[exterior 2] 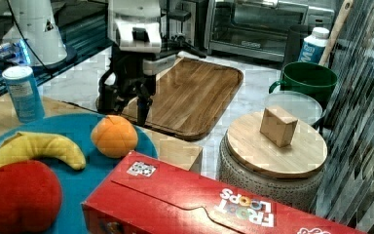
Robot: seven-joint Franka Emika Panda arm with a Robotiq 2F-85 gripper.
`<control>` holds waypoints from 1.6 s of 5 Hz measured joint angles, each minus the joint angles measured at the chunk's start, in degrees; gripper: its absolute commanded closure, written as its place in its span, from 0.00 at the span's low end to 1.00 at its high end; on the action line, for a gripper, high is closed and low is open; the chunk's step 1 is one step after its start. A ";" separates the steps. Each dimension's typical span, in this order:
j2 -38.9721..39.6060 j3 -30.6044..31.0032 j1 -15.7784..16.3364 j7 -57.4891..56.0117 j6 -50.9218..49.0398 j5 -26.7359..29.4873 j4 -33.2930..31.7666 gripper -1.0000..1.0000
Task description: Open the drawer.
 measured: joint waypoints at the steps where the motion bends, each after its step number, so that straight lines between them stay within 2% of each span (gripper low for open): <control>1: 0.07 -0.06 -0.14 0.06 0.00 0.09 -0.67 0.00; 4: -1.20 -0.10 -0.27 0.11 0.34 1.66 -1.45 0.00; 5: -3.34 -0.01 -0.50 1.73 2.07 3.15 -2.91 0.00; 6: -4.67 0.08 -0.30 7.41 4.20 2.36 -4.25 0.00; 8: -4.78 0.99 -1.73 8.81 9.06 7.38 -5.48 0.00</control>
